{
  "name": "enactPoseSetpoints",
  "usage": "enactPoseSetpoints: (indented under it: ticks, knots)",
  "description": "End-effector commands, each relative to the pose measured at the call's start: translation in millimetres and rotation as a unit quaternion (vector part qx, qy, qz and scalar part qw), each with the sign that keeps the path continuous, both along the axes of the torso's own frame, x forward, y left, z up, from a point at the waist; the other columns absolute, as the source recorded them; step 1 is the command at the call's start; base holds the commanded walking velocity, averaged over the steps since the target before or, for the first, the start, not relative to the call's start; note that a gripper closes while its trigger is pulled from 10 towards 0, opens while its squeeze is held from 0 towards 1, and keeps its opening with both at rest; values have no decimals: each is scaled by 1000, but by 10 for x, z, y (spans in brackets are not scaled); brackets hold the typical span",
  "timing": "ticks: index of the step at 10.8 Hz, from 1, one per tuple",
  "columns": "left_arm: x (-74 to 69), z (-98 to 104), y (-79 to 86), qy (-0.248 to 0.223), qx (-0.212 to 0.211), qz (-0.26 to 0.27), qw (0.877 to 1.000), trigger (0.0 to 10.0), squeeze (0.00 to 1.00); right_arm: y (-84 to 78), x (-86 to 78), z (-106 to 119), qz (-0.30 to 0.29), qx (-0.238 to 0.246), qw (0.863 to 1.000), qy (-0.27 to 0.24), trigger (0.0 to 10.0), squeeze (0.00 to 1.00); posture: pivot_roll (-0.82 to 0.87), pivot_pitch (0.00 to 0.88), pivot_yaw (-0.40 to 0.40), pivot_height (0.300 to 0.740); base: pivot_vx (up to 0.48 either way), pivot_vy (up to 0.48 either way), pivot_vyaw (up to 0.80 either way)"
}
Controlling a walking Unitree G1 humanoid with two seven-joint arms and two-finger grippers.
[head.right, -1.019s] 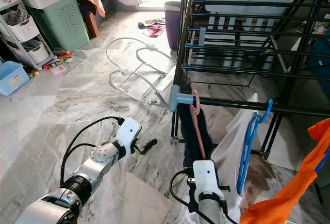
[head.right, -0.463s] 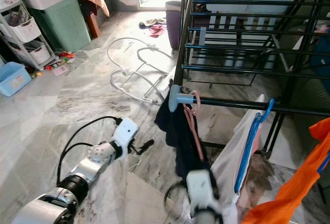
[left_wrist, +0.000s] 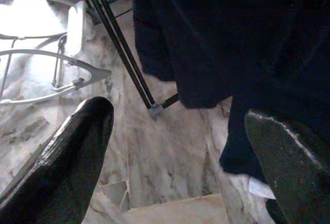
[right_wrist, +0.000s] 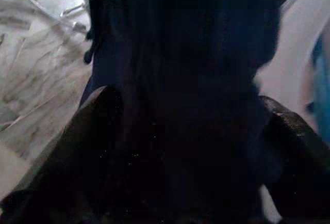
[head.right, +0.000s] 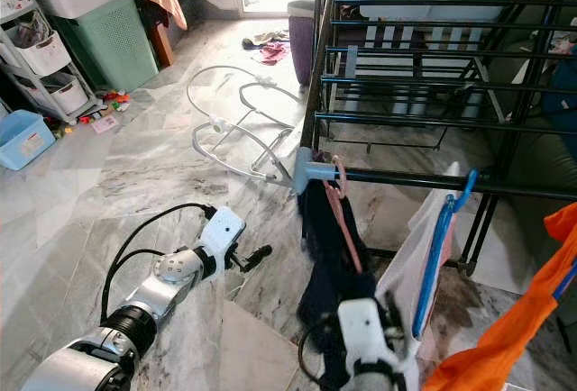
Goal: Hang hanger
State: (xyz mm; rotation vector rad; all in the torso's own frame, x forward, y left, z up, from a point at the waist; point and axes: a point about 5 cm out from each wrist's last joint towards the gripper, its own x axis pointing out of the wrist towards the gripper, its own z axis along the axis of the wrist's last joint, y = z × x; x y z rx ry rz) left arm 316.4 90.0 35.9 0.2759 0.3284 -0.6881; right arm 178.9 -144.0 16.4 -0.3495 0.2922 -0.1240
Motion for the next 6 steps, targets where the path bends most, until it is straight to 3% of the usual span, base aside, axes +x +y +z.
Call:
enactPoseSetpoints:
  ticks: [1, 6]
  knots:
    - [-1, -12, 44, 0, 9, 0, 1000, 10000, 0, 45, -18, 56, -1, 2, 1000, -12, 10000, 1000, -125, 66, 97, 740, 0, 0, 0]
    - [-5, -9, -20, 2, 9, -13, 1000, 10000, 0, 201, -313, 108, 31, 42, 999, -9, 10000, 1000, -161, 64, 106, 740, 0, 0, 0]
